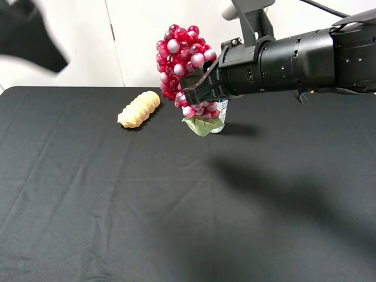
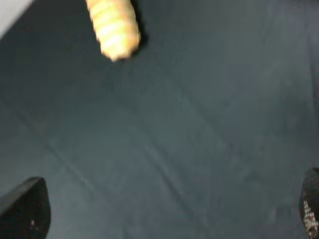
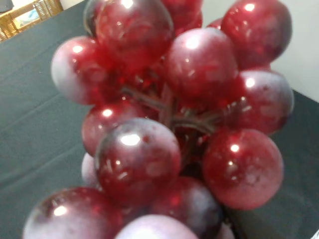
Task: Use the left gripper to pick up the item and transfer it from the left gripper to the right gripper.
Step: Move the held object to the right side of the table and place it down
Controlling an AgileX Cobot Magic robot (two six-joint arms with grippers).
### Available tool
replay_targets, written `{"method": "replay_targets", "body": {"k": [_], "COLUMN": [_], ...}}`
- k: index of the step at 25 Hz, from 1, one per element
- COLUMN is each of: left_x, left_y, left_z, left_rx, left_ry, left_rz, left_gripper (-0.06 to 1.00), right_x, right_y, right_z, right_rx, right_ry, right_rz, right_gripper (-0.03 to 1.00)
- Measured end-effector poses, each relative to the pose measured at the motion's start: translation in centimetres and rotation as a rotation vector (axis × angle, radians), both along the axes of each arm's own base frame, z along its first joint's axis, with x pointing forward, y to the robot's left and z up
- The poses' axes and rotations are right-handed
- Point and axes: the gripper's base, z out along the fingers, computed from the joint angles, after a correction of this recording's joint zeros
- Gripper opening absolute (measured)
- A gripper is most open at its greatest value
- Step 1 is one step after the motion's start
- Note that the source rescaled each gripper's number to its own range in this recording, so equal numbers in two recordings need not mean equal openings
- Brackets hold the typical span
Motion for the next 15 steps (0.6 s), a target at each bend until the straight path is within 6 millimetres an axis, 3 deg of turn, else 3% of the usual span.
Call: {"method": "replay_targets", "body": {"k": [6,15], "left_x": [-4.1,-9.8], "left_y": [3.4,8.1], "left_z": [-2.9,-5.3], "left_rx": [-0.013,-0.134], "left_ry": [0.034,-0.024], "left_rz": [0.067,0.162], "left_gripper": [1.0,1.0], "right_x": [0.0,0.0], "right_y": [0.0,0.0], "right_z": [0.0,0.0], "right_rx": [0.004,0.004], "right_ry": [0.004,0.004], "right_rz": [-0.003,-0.003], "right_gripper": [0.03,0.03]}}
